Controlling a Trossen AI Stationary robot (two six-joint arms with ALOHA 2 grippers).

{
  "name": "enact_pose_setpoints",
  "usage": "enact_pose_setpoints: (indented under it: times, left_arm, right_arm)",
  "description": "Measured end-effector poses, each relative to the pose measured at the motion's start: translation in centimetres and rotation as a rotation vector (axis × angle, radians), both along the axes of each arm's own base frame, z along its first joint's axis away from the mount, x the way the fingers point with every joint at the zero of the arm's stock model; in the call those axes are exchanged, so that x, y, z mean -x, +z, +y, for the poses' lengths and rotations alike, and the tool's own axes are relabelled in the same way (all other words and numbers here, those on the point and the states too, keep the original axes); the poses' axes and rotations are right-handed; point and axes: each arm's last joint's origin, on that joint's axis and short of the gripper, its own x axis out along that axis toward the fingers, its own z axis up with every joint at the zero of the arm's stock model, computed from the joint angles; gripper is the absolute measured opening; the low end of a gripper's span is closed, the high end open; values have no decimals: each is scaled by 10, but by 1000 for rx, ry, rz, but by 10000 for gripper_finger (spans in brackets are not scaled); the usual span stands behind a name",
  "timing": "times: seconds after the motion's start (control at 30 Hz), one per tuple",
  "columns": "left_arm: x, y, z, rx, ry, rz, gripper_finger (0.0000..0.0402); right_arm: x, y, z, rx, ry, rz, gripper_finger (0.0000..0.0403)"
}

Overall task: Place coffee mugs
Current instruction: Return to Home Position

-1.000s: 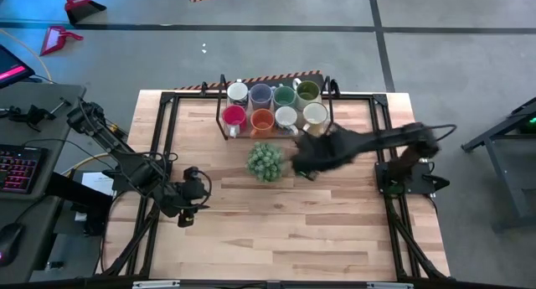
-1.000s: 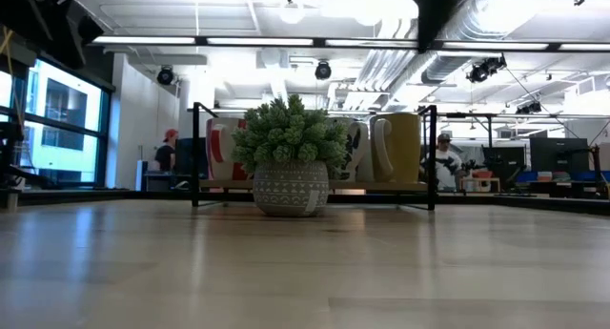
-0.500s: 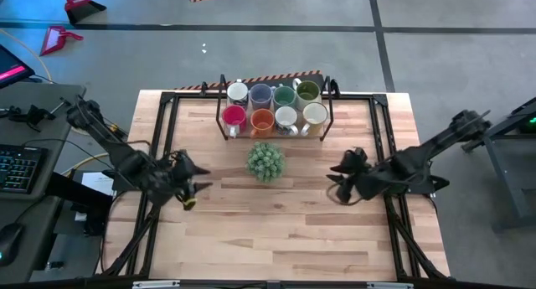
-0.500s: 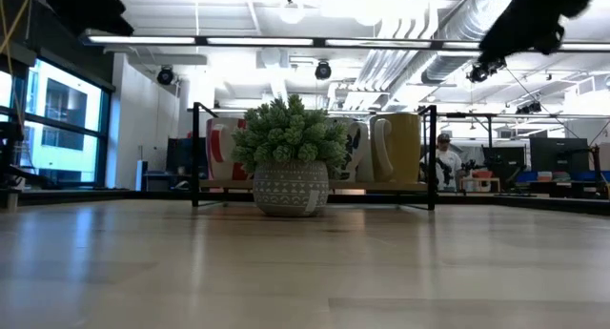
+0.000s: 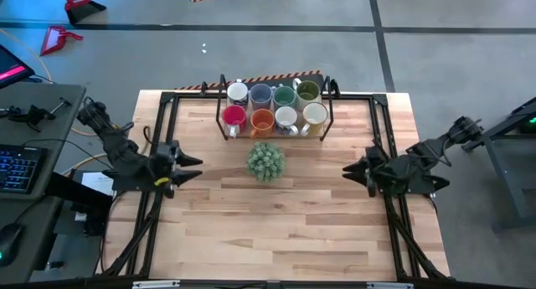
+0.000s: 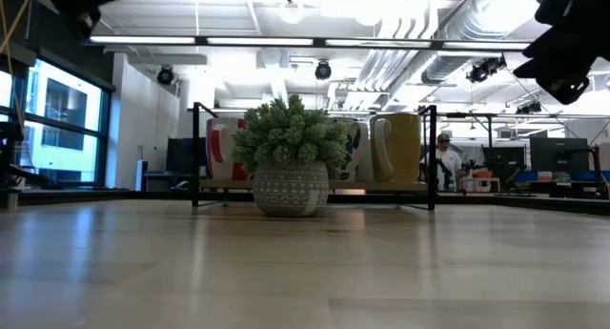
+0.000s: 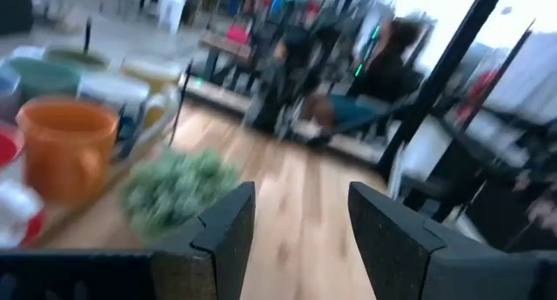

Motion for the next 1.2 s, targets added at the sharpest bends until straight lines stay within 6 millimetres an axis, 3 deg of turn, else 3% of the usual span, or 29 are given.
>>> enact_pose_setpoints:
  times: [0.2,0.43,0.7,1.2]
  left_arm:
    - [-2,5,-2,6,-8,-108,174]
    - [-6,2,-6,86,-4,-95,174]
    - [-8,1,-8,44,-6,-82,174]
    - [-8,1,-8,44,-6,-82,174]
  right_arm:
    - [7,1,-5,-110,-54,-61,110]
    - [6,0,-2,-343,-53,-23,110]
    - [7,-1,2,-345,96,25,110]
    - [7,-1,3,-333,107,25,110]
